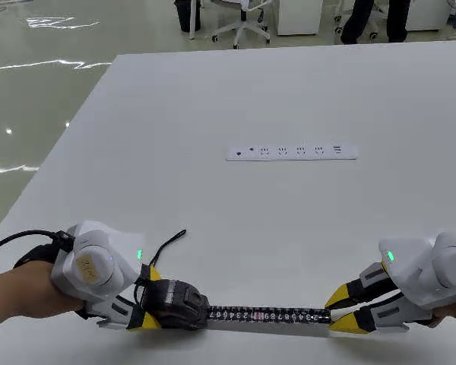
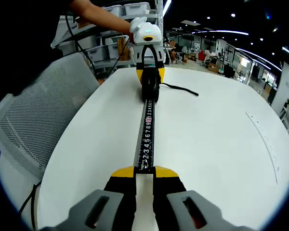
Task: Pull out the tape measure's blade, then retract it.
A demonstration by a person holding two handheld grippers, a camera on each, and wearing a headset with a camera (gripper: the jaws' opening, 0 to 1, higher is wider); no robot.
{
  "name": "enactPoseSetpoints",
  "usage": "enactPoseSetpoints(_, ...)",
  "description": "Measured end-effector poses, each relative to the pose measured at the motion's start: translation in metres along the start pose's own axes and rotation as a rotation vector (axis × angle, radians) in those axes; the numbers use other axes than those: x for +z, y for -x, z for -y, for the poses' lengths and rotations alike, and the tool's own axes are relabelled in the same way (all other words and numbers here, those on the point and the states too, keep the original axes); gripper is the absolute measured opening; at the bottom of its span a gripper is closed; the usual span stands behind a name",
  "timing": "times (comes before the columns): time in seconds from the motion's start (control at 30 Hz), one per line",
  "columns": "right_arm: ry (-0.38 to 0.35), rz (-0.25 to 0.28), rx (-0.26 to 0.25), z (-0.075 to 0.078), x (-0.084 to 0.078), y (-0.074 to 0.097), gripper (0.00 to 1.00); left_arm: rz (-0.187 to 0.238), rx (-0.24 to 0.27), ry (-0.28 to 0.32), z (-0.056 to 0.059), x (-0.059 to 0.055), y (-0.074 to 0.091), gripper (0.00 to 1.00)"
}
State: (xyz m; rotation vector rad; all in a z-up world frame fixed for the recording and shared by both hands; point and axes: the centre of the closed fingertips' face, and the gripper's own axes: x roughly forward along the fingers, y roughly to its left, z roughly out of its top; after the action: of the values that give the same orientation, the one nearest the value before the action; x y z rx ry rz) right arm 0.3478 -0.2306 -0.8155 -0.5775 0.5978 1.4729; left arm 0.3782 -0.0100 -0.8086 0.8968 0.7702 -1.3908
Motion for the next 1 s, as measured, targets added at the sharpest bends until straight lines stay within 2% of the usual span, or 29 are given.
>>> enactPoseSetpoints(1.0, -0.010, -0.007, 0.001, -0.002, -0.008, 0.011, 0.10, 0.001, 0.000, 0.001, 0.001, 0.001, -0.001, 0.27)
